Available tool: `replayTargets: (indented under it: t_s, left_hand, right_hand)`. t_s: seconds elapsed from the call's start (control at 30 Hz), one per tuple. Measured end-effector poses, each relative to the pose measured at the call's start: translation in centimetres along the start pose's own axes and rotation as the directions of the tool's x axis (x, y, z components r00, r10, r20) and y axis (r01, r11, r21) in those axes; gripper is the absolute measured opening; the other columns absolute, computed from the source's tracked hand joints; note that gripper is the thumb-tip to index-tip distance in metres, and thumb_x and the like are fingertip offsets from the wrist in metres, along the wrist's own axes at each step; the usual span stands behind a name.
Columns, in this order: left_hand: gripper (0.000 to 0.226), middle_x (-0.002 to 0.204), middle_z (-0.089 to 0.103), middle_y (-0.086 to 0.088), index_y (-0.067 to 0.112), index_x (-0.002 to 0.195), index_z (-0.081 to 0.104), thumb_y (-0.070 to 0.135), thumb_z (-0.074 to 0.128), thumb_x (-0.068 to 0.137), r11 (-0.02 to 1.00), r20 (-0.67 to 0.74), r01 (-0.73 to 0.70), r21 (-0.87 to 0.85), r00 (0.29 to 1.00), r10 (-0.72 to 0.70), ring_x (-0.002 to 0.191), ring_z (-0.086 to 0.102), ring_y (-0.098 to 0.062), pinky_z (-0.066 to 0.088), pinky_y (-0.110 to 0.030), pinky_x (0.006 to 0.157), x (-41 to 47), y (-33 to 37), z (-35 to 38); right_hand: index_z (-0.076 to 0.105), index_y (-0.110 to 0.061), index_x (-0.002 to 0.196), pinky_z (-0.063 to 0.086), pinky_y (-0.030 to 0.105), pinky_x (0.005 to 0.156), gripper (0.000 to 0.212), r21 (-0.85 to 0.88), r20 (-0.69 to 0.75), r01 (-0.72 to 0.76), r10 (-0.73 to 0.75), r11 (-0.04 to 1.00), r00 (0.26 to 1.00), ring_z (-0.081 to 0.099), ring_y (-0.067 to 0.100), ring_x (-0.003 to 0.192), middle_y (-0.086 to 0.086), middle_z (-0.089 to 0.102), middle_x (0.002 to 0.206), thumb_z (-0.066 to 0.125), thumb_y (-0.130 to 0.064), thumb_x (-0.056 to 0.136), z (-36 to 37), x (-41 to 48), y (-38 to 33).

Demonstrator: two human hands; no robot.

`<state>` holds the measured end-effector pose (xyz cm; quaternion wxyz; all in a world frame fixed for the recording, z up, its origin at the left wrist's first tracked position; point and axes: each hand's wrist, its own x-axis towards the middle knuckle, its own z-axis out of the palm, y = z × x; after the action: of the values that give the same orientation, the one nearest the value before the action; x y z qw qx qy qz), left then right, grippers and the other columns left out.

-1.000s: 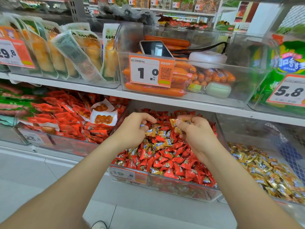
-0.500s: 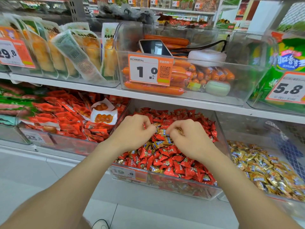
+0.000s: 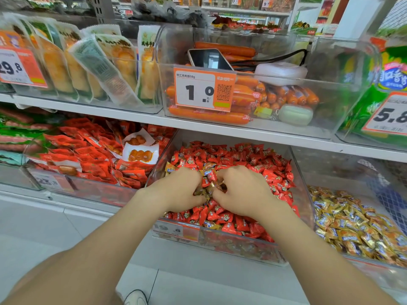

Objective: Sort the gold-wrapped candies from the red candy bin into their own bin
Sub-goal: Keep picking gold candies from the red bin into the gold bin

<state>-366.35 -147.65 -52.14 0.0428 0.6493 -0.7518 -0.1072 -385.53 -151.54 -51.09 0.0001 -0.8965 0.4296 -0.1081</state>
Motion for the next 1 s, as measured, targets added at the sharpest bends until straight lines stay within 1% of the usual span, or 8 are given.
replayTargets:
  t_s: [0.17, 0.33, 0.43, 0.6, 0.7, 0.83, 0.93, 1.0]
  left_hand:
    - [0.038, 0.084, 0.048, -0.002, 0.016, 0.081, 0.046, 0.043, 0.067, 0.096, 0.998, -0.052, -0.049, -0.026, 0.998, 0.047, 0.079, 0.055, -0.027, 0.051, -0.044, 0.069, 0.0, 0.8, 0.4]
    - [0.033, 0.077, 0.057, -0.004, 0.009, 0.092, 0.06, 0.041, 0.065, 0.101, 0.999, -0.057, -0.03, -0.009, 0.998, 0.03, 0.072, 0.06, -0.026, 0.055, -0.047, 0.07, 0.2, 1.0, 0.4]
    - [0.025, 0.077, 0.06, 0.004, 0.013, 0.117, 0.066, 0.034, 0.061, 0.105, 0.993, -0.109, -0.054, -0.106, 0.993, 0.042, 0.071, 0.061, -0.018, 0.052, -0.036, 0.07, -0.1, 1.0, 0.0]
    - [0.016, 0.081, 0.069, 0.004, 0.024, 0.115, 0.067, 0.035, 0.06, 0.105, 0.944, -0.284, -0.029, -0.329, 0.956, -0.07, 0.065, 0.063, -0.009, 0.049, -0.029, 0.064, -1.5, 1.3, -1.0]
    - [0.013, 0.076, 0.067, 0.01, 0.027, 0.111, 0.067, 0.036, 0.06, 0.105, 0.888, -0.386, -0.026, -0.46, 0.906, -0.173, 0.06, 0.059, -0.001, 0.037, -0.02, 0.059, -2.2, 2.9, -1.4]
    - [0.005, 0.065, 0.061, 0.017, 0.033, 0.104, 0.065, 0.035, 0.061, 0.104, 0.787, -0.43, -0.107, -0.608, 0.877, -0.214, 0.055, 0.054, -0.003, 0.035, -0.017, 0.055, -3.7, 6.4, -1.4]
    - [0.006, 0.047, 0.046, 0.018, 0.033, 0.107, 0.066, 0.033, 0.061, 0.105, 0.708, -0.351, -0.138, -0.692, 0.922, -0.163, 0.041, 0.035, -0.007, 0.028, -0.017, 0.046, -5.3, 9.7, -0.7]
    - [0.008, 0.05, 0.048, 0.02, 0.032, 0.106, 0.068, 0.031, 0.061, 0.104, 0.698, -0.324, -0.154, -0.699, 0.939, -0.117, 0.042, 0.035, -0.007, 0.029, -0.017, 0.047, -5.8, 12.0, -0.2]
  right_hand:
    - [0.044, -0.02, 0.071, 0.032, 0.036, 0.056, 0.034, 0.071, 0.026, 0.0, -0.002, 0.998, 1.0, 0.051, 0.024, 0.074, -0.003, 0.047, 0.074, 0.05, -0.04, 0.098, -0.6, -0.3, 0.9]
    - [0.053, -0.021, 0.08, 0.033, 0.037, 0.05, 0.022, 0.287, -0.033, -0.032, 0.043, 0.957, 0.999, 0.053, 0.02, 0.055, -0.001, 0.054, 0.057, 0.052, -0.034, 0.098, -2.2, -1.5, 2.1]
    - [0.063, -0.026, 0.094, 0.028, 0.026, 0.045, 0.012, 0.5, -0.051, -0.093, 0.136, 0.861, 0.989, 0.038, 0.008, 0.041, -0.005, 0.051, 0.047, 0.055, -0.031, 0.1, -3.3, -2.3, 2.4]
    - [0.067, -0.022, 0.083, 0.028, 0.02, 0.046, 0.019, 0.607, -0.023, -0.172, 0.233, 0.776, 0.972, 0.033, 0.012, 0.047, -0.006, 0.041, 0.05, 0.056, -0.029, 0.098, -4.6, -3.3, 2.6]
    - [0.053, -0.017, 0.072, 0.025, 0.028, 0.047, 0.027, 0.805, 0.115, -0.269, 0.307, 0.528, 0.945, 0.031, 0.017, 0.052, 0.006, 0.04, 0.065, 0.055, -0.024, 0.099, -5.4, -4.1, 2.7]
    - [0.058, -0.012, 0.086, 0.022, 0.023, 0.043, 0.018, 0.918, 0.28, -0.351, 0.323, 0.184, 0.904, 0.035, 0.016, 0.056, 0.011, 0.049, 0.075, 0.059, -0.019, 0.102, -7.1, -6.1, 4.5]
    - [0.061, -0.007, 0.093, 0.021, 0.023, 0.04, 0.014, 0.913, 0.357, -0.406, 0.389, 0.049, 0.849, 0.037, 0.015, 0.054, 0.013, 0.057, 0.077, 0.06, -0.017, 0.102, -8.5, -8.2, 7.6]
    - [0.064, -0.005, 0.094, 0.023, 0.025, 0.044, 0.015, 0.903, 0.363, -0.427, 0.459, 0.041, 0.811, 0.038, 0.016, 0.055, 0.014, 0.061, 0.078, 0.059, -0.016, 0.102, -8.8, -10.0, 10.1]
